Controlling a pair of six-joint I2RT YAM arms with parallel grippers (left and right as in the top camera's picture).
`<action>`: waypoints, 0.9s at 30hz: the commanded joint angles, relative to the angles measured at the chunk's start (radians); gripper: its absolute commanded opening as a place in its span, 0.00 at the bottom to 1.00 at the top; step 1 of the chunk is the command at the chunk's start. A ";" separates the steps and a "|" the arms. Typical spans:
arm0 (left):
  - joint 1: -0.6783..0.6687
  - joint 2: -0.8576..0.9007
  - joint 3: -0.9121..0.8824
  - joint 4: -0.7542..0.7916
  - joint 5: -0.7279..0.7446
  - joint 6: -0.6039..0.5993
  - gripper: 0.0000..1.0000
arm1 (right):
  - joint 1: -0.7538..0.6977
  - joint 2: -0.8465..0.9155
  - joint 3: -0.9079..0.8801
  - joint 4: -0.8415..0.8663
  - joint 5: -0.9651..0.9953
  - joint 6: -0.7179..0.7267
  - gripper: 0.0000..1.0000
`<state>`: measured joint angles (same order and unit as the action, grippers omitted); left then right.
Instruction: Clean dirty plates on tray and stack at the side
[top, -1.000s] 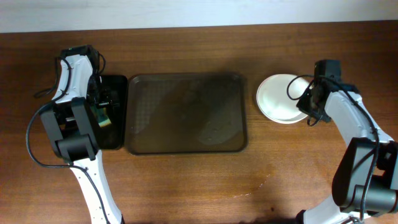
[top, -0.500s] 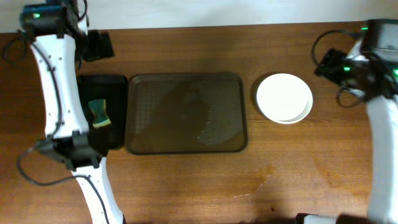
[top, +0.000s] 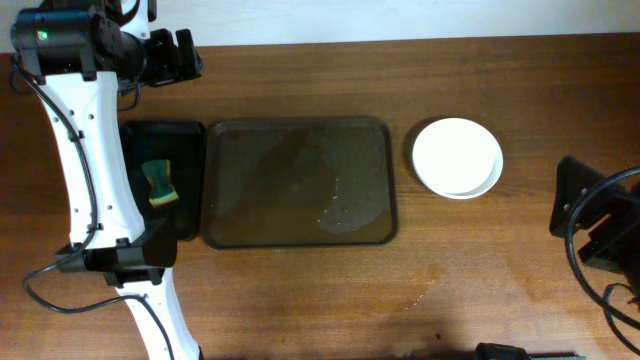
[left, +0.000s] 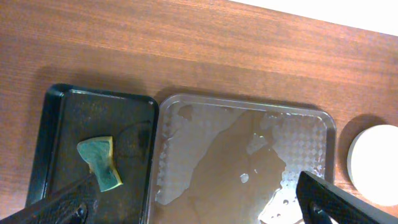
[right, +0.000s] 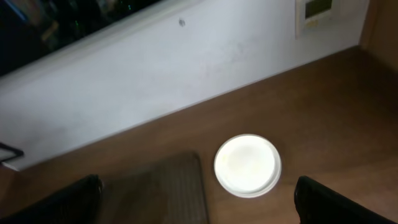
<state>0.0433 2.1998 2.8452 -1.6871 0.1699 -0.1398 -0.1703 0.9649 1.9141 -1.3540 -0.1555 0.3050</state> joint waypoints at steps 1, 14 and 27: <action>0.005 0.006 -0.002 -0.001 0.018 -0.002 0.99 | 0.001 0.006 0.003 -0.015 0.024 -0.044 0.98; 0.005 0.006 -0.002 -0.001 0.018 -0.002 0.99 | -0.001 -0.469 -1.004 0.702 -0.030 -0.223 0.98; 0.005 0.006 -0.002 -0.001 0.018 -0.002 0.99 | 0.001 -0.955 -1.864 1.415 -0.055 -0.219 0.98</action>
<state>0.0433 2.2009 2.8445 -1.6875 0.1772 -0.1398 -0.1703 0.0387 0.0952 0.0288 -0.2020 0.0887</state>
